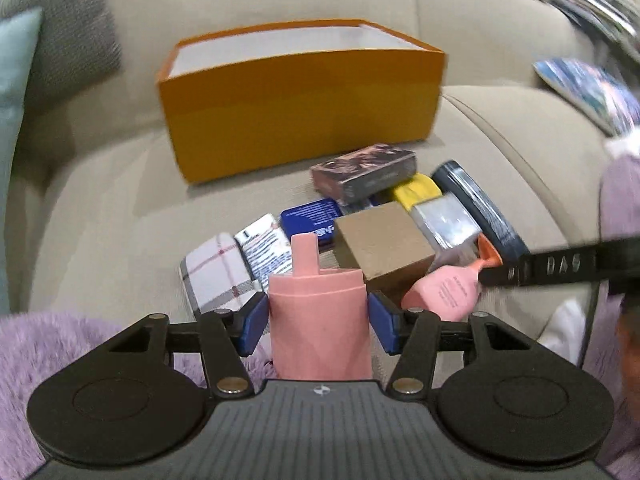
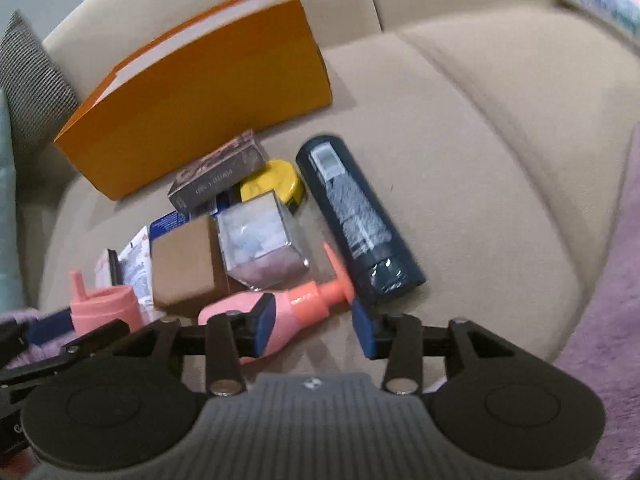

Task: Organize rigid objects
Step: 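Lift both pink items and carry them over the orange box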

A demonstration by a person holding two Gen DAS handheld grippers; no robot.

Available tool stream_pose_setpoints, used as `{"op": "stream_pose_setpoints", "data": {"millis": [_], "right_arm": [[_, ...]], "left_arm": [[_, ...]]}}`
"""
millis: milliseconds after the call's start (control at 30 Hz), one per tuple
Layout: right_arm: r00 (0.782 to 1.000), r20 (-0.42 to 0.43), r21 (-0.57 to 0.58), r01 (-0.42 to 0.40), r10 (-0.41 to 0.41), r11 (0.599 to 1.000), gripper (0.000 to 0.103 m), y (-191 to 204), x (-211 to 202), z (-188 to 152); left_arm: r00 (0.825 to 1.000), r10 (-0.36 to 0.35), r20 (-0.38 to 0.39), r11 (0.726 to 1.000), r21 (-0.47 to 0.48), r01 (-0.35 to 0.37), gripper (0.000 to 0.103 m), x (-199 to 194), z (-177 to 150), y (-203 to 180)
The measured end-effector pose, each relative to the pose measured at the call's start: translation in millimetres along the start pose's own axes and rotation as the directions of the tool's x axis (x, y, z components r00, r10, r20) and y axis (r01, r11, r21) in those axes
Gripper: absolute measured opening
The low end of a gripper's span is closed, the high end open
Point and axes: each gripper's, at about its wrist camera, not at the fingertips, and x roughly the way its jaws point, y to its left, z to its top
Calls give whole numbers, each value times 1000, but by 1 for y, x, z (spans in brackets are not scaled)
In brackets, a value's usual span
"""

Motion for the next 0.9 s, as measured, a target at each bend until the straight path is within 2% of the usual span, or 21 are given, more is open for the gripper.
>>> {"op": "stream_pose_setpoints", "data": {"millis": [167,267,467,567,767,900], "right_arm": [[1000,-9,85,-22,23,996,45,-9,11,9],[996,-52,228,-65,79,972,49,-19,26,20],[989,-99,295,-76,110,952,48,-24,44,24],[991,-96,246,-66,92,967,46,-17,44,25],[997,-39,51,-71,73,996,37,14,21,21],[995,0,-77,-96,97,992,33,36,3,13]], "left_arm": [[999,-31,9,982,-185,32,63,2,2,23],[1000,-8,14,972,-234,11,64,5,5,30],[996,-64,-56,941,-335,42,72,11,8,46],[993,-76,-92,935,-352,39,73,17,14,49],[986,-32,-165,961,-277,-15,71,28,28,39],[985,-51,-166,948,-318,-4,67,30,31,45]]}}
